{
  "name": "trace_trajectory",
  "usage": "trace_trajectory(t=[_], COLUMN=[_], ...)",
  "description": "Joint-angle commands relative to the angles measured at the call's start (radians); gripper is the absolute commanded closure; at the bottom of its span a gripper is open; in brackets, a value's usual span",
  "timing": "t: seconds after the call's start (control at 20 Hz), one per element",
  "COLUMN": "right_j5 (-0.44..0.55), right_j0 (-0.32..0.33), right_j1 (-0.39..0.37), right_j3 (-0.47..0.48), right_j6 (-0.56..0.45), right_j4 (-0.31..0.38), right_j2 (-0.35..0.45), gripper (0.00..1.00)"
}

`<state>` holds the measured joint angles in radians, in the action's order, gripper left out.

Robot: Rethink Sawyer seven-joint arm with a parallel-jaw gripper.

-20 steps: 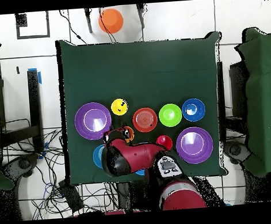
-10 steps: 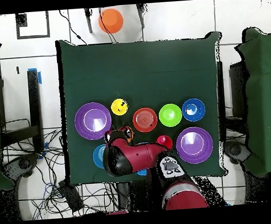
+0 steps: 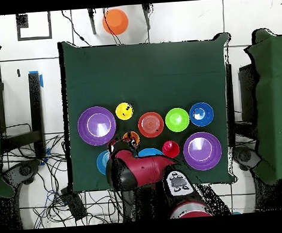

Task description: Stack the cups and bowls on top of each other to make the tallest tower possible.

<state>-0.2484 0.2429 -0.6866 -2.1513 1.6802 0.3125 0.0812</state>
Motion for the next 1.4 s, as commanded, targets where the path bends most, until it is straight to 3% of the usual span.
trace_trajectory(t=[0.05, 0.5, 1.0, 1.4], right_j5=[-0.02, -0.056, -0.17, -0.13], right_j0=[-0.022, -0.026, -0.034, -0.015], right_j1=[0.002, 0.012, 0.085, 0.073], right_j3=[-0.074, -0.09, -0.071, -0.063], right_j6=[0.193, 0.192, 0.189, 0.176], right_j4=[0.005, 0.013, 0.018, 0.011], right_j2=[0.014, 0.004, -0.02, 0.001], gripper=[0.0, 0.0, 0.0, 0.0])
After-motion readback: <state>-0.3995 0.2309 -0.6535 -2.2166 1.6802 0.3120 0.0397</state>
